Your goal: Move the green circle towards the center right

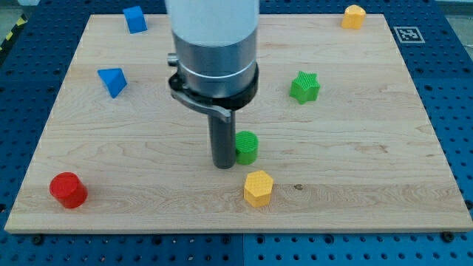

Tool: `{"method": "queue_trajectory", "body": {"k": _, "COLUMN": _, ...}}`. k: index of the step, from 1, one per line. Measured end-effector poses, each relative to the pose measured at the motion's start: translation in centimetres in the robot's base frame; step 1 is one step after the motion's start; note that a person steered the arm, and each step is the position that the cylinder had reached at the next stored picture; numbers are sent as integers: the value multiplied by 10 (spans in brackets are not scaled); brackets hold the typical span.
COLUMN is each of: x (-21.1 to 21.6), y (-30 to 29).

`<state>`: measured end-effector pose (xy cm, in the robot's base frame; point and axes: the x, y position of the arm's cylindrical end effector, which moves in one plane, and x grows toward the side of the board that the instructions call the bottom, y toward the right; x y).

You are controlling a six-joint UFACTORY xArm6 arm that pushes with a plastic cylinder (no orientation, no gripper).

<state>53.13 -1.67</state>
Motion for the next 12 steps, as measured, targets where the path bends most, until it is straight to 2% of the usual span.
{"method": "queue_trajectory", "body": {"k": 2, "x": -31, "y": 30}}
{"method": "queue_trajectory", "body": {"k": 6, "x": -86, "y": 158}}
{"method": "queue_trajectory", "body": {"k": 7, "x": -88, "y": 174}}
{"method": "queue_trajectory", "body": {"k": 9, "x": -50, "y": 176}}
{"method": "queue_trajectory", "body": {"k": 12, "x": -53, "y": 209}}
